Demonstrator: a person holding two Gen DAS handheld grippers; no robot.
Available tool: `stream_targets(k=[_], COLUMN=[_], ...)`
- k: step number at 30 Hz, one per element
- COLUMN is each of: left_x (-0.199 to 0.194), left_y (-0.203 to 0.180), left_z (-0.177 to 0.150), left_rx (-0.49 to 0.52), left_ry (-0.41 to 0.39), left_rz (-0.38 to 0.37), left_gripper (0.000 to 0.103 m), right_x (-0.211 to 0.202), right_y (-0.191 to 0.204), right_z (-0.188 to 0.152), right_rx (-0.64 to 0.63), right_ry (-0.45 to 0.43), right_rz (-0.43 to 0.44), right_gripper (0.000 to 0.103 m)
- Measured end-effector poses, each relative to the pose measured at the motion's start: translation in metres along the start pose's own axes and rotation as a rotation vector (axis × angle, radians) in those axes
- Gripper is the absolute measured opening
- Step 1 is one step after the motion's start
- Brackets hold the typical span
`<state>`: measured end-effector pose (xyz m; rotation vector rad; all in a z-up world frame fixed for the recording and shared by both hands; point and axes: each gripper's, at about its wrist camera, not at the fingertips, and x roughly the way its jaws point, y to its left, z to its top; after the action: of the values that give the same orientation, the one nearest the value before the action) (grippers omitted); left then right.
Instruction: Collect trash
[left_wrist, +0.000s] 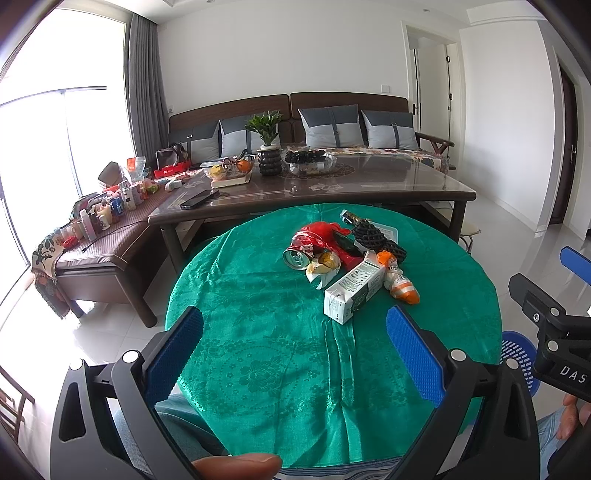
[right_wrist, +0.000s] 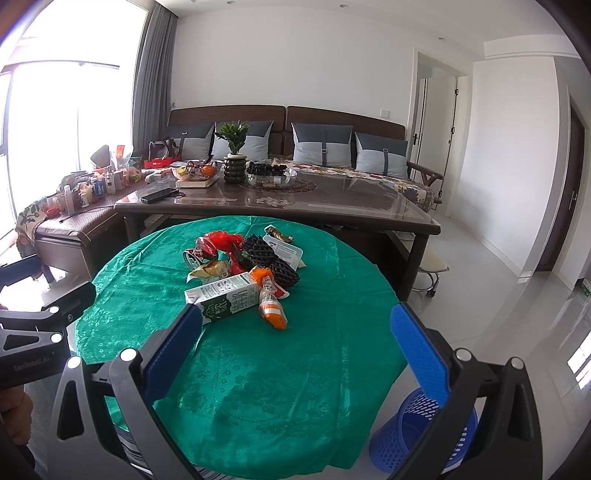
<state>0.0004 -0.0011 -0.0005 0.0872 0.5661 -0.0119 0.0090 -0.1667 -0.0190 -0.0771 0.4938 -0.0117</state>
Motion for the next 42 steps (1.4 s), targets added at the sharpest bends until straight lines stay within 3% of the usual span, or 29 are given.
stream_targets(k=[28, 36, 42], left_x=[0.004, 0.012, 0.031], left_y=[0.0, -0.011, -0.011], left_z=[-0.002, -0.004, -0.005], left_rx=[0.014, 0.073, 0.063], left_ry=[0.014, 0.007, 0.036], left_rz=[-0.016, -0.035, -0.068], left_gripper=[0.099, 0.099, 0.099], right_x=[-0.003, 0.003, 0.014], right_y=[0.004, 0.002, -0.001], right_z=[0.004, 0.003, 0.001], right_rx=[0.002, 0.005, 0.012], right_ry=[0.001, 0.012, 0.027], right_rz=[-0.01, -0.008, -0.011], right_gripper=[0.098, 0.098, 0.098])
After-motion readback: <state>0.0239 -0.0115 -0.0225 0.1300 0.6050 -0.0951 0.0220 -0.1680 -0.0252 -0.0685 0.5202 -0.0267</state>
